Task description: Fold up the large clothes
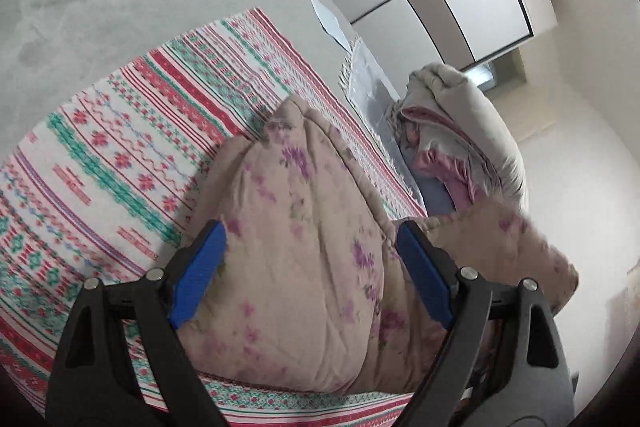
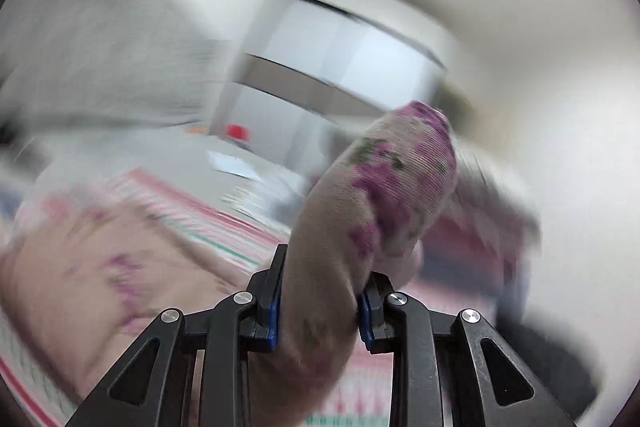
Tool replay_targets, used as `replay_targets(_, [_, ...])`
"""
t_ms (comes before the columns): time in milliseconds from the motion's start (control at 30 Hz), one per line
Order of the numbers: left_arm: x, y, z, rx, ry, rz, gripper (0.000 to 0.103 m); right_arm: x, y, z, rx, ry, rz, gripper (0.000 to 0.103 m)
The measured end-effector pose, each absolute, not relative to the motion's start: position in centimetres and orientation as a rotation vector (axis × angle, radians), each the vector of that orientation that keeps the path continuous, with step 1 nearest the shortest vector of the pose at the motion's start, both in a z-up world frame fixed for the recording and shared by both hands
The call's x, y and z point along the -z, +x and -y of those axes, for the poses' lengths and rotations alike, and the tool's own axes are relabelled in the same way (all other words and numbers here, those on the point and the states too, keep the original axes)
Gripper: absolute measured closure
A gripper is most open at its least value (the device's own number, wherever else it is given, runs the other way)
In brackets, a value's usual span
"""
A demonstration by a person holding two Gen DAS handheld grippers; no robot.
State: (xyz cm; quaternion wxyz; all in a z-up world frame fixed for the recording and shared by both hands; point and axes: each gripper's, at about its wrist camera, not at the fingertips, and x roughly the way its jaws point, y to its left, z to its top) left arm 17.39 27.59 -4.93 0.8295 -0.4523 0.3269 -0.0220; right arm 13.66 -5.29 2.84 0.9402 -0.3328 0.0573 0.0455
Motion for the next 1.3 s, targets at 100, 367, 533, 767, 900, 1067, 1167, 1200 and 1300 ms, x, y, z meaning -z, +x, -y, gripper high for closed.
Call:
replay_targets(100, [5.2, 16.7, -29.3, -0.027, -0.998, -0.665, 0.015, 1.3, 12.2, -1.0, -0.275, -0.877, -0.144, 0.074])
replay_targets(367, [5.5, 17.7, -28.9, 0.075, -0.987, -0.707, 0.015, 7.0, 11.1, -4.1, -0.549, -0.878, -0.285, 0.073])
replay_targets(533, [4.5, 19.1, -24.4, 0.217, -0.855, -0.764, 0.015, 3.7, 12.1, -1.1, -0.629, -0.659, -0.360, 0.074])
replay_targets(767, [5.4, 20.0, -20.4, 0.165, -0.659, -0.875, 0.033, 3.0, 11.9, 0.3, -0.596, -0.616, -0.345, 0.064])
replay_targets(900, [7.1, 20.4, -20.2, 0.168, -0.640, -0.954, 0.073, 2.6, 11.4, 0.6, -0.621, -0.632, -0.329, 0.038])
replay_targets(1067, [6.9, 20.4, -19.9, 0.141, -0.606, -0.946, 0.077, -1.0, 11.8, 4.1, -0.717, -0.484, -0.395, 0.028])
replay_targets(1167, [6.8, 20.4, -20.2, 0.148, -0.617, -0.944, 0.077, -2.7, 14.1, 8.1, -0.731, -0.303, -0.473, 0.026])
replay_targets(1200, [6.7, 20.3, -20.2, 0.150, -0.618, -0.941, 0.077, -2.9, 15.4, 9.6, -0.722, -0.228, -0.509, 0.026])
replay_targets(1300, [6.4, 20.2, -20.2, 0.153, -0.609, -0.928, 0.077, -2.5, 20.1, 16.2, -0.647, 0.154, -0.638, 0.025])
